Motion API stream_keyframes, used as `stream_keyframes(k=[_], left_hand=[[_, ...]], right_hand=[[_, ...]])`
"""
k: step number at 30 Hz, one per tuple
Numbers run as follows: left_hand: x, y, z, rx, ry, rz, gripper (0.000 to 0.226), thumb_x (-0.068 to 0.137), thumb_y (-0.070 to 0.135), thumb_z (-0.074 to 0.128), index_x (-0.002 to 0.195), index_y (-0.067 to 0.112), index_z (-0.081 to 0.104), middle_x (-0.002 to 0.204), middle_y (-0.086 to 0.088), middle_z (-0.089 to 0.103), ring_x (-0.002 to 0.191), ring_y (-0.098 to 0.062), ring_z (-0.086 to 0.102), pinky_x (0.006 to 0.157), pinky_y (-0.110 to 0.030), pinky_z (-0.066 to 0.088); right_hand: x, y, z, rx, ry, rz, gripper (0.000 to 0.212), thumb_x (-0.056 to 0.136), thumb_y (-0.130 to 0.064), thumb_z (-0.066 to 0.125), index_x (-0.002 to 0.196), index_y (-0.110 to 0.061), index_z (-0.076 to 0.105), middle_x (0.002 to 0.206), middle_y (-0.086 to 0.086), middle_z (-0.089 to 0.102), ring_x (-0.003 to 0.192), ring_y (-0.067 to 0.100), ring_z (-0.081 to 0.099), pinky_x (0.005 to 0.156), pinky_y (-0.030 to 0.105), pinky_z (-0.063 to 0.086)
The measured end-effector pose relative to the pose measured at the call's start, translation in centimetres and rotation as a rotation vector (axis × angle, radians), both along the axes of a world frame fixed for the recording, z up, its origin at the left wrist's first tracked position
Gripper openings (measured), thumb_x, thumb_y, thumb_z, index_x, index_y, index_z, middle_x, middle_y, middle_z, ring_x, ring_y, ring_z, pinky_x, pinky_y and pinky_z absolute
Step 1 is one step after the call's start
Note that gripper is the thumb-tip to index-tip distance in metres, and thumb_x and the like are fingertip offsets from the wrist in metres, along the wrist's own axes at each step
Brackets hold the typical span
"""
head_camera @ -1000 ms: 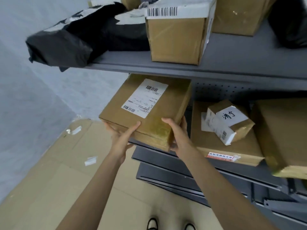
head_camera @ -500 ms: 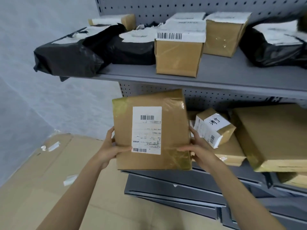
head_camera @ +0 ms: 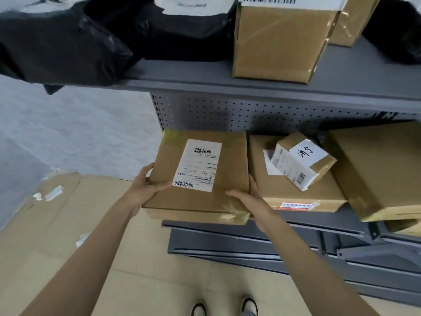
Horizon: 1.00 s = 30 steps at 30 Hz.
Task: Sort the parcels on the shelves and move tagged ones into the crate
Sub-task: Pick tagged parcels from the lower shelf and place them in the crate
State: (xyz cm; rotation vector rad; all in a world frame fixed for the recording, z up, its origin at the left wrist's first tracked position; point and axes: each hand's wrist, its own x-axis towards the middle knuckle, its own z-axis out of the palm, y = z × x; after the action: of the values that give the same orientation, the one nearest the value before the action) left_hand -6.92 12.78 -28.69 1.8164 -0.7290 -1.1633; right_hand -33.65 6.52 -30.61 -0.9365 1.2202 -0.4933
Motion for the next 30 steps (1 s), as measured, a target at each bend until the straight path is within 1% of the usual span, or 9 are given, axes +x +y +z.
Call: stream_keyframes(k=[3, 5, 8, 12, 17, 20, 24, 27, 30], left_hand=[[1.3, -1.8, -1.5, 0.030, 0.016, -0.033, 0.082, 0.072, 0.012, 0.078, 0.139, 0.029, 0.035, 0.112, -0.002, 0.058, 0.095, -0.017, 0.061, 0.073, -0.029, 0.051], [1.7, -3.2, -2.5, 0.032, 0.006, -0.052, 0.081, 0.071, 0.009, 0.077, 0.137, 0.030, 0.035, 0.111, 0.001, 0.057, 0.094, -0.015, 0.060, 0.070, -0.026, 0.049], [2.0, -4.9, -3.9, 0.027, -0.039, -0.112, 0.086, 0.070, 0.007, 0.078, 0.141, 0.025, 0.031, 0.121, 0.001, 0.052, 0.106, -0.018, 0.054, 0.086, -0.029, 0.045], [2.1, -6.7, -6.0, 0.045, -0.100, -0.210, 0.091, 0.070, 0.006, 0.078, 0.145, 0.019, 0.027, 0.135, 0.000, 0.046, 0.121, -0.017, 0.047, 0.104, -0.033, 0.038], [2.2, -8.6, -7.3, 0.023, -0.233, -0.248, 0.084, 0.076, 0.012, 0.074, 0.145, 0.019, 0.028, 0.145, -0.006, 0.038, 0.130, -0.024, 0.040, 0.109, -0.045, 0.034], [2.9, -10.0, -7.3, 0.026, -0.297, -0.309, 0.081, 0.078, 0.016, 0.073, 0.146, 0.020, 0.028, 0.148, -0.007, 0.032, 0.134, -0.024, 0.034, 0.110, -0.045, 0.031], [2.8, -11.7, -6.6, 0.060, -0.406, -0.328, 0.082, 0.077, 0.018, 0.074, 0.145, 0.018, 0.028, 0.149, -0.009, 0.032, 0.135, -0.027, 0.033, 0.110, -0.046, 0.030], [0.8, -12.0, -5.3, 0.092, -0.660, -0.283, 0.080, 0.077, 0.022, 0.073, 0.144, 0.019, 0.030, 0.148, -0.016, 0.028, 0.135, -0.034, 0.027, 0.110, -0.047, 0.028], [-2.9, -11.7, -3.7, -0.033, -0.796, -0.318, 0.073, 0.079, 0.028, 0.070, 0.142, 0.021, 0.033, 0.145, -0.013, 0.032, 0.134, -0.034, 0.026, 0.108, -0.051, 0.029]], right_hand=[[1.5, -1.4, -1.7, 0.017, 0.023, -0.009, 0.096, 0.077, -0.025, 0.074, 0.148, -0.038, 0.010, 0.099, -0.022, 0.056, 0.092, 0.001, 0.054, 0.086, 0.029, 0.042], [2.1, -2.4, -2.9, 0.033, 0.034, -0.020, 0.091, 0.078, -0.026, 0.073, 0.146, -0.040, 0.014, 0.103, -0.020, 0.057, 0.096, 0.005, 0.055, 0.091, 0.033, 0.040], [2.7, -3.8, -4.3, 0.037, 0.028, -0.057, 0.088, 0.080, -0.023, 0.073, 0.146, -0.038, 0.017, 0.118, -0.011, 0.058, 0.111, 0.016, 0.054, 0.105, 0.042, 0.040], [3.4, -5.5, -5.5, -0.008, 0.069, -0.075, 0.091, 0.083, -0.017, 0.070, 0.150, -0.032, 0.010, 0.135, -0.003, 0.051, 0.116, 0.015, 0.050, 0.110, 0.036, 0.035], [4.5, -6.8, -6.0, -0.154, 0.276, -0.038, 0.089, 0.087, -0.030, 0.064, 0.151, -0.023, 0.002, 0.143, 0.003, 0.044, 0.129, 0.023, 0.045, 0.109, 0.033, 0.033], [5.4, -7.9, -5.9, -0.246, 0.454, -0.001, 0.088, 0.089, -0.038, 0.059, 0.151, -0.022, 0.000, 0.144, 0.008, 0.042, 0.128, 0.029, 0.044, 0.104, 0.038, 0.037], [6.1, -8.9, -4.8, -0.304, 0.577, 0.066, 0.087, 0.089, -0.039, 0.059, 0.151, -0.023, 0.000, 0.146, 0.009, 0.037, 0.129, 0.029, 0.043, 0.101, 0.040, 0.039], [5.1, -9.1, -2.8, -0.502, 0.566, 0.006, 0.075, 0.091, -0.035, 0.057, 0.150, -0.019, 0.014, 0.148, 0.009, 0.037, 0.131, 0.027, 0.042, 0.103, 0.038, 0.039], [1.8, -9.5, 0.2, -0.822, 0.664, -0.078, 0.059, 0.091, -0.029, 0.057, 0.144, -0.016, 0.034, 0.139, 0.010, 0.046, 0.127, 0.026, 0.042, 0.103, 0.035, 0.037]])
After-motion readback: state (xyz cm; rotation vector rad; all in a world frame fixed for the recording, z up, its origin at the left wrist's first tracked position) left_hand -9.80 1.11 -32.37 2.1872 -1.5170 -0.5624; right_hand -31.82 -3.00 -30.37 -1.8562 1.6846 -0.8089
